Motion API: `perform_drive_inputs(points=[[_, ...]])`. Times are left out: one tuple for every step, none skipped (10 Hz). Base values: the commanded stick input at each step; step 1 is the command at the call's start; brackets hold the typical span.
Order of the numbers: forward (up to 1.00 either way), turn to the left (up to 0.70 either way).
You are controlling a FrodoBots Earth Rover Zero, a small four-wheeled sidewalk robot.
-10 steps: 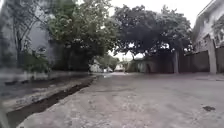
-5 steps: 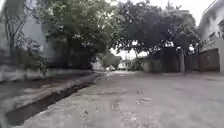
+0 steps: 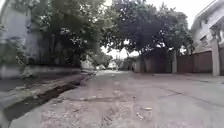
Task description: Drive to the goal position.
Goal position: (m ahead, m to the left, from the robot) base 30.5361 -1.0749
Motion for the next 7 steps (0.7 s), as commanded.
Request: perform_drive_inputs(points=[[1.00,0.00],[1.00,0.00],[1.00,0.00],[1.00,0.00],[1.00,0.00],[1.00,0.00],[1.00,0.00]])
